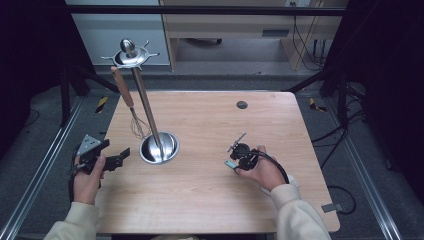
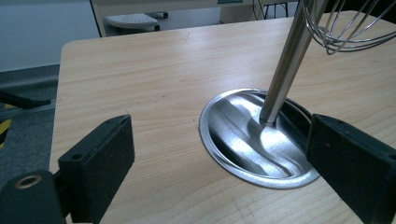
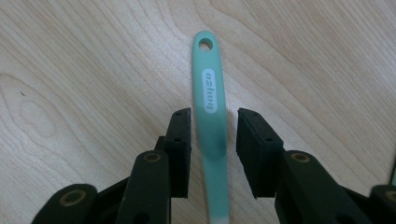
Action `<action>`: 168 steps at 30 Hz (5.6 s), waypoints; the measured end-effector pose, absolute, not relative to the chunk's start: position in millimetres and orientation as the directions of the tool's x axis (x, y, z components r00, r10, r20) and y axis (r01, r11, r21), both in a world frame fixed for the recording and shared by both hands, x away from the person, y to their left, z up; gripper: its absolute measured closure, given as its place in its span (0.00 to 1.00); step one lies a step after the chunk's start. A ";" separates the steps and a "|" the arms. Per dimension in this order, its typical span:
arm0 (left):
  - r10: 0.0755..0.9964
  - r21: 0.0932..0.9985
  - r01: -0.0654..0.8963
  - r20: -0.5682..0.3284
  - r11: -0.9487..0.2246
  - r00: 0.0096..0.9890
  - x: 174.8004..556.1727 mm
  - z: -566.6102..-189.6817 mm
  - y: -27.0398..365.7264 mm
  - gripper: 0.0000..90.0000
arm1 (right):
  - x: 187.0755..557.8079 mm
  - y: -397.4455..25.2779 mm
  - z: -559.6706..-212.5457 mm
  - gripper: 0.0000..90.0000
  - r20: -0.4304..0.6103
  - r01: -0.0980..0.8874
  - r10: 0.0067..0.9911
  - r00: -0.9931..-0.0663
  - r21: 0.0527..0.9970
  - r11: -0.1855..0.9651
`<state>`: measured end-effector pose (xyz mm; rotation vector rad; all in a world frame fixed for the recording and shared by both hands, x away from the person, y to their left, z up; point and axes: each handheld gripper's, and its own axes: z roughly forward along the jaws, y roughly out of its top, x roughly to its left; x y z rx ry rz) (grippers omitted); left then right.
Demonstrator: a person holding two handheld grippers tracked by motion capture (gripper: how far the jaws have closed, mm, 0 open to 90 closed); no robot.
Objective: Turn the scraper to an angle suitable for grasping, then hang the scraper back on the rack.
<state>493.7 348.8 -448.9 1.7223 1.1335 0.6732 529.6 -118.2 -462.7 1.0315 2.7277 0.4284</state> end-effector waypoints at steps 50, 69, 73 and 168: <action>0.902 0.906 0.396 -0.041 -0.147 0.430 494.3 -449.2 347.6 0.08 | 547.3 -108.7 -465.9 0.83 -0.034 0.608 0.635 -0.771 0.255 0.752; 0.902 0.906 0.396 -0.041 -0.147 0.430 494.5 -449.4 346.6 0.09 | 539.1 -108.8 -438.0 0.83 -0.022 0.615 0.658 -0.753 0.333 0.715; 0.901 0.906 0.396 -0.038 -0.151 0.432 494.5 -449.4 346.5 0.09 | 537.5 -107.3 -430.0 0.83 -0.038 0.603 0.655 -0.755 0.356 0.714; 0.896 0.907 0.392 -0.038 -0.155 0.443 493.2 -448.9 346.0 0.08 | 502.7 -0.2 -268.8 0.83 -0.048 0.240 0.697 -0.716 0.920 0.309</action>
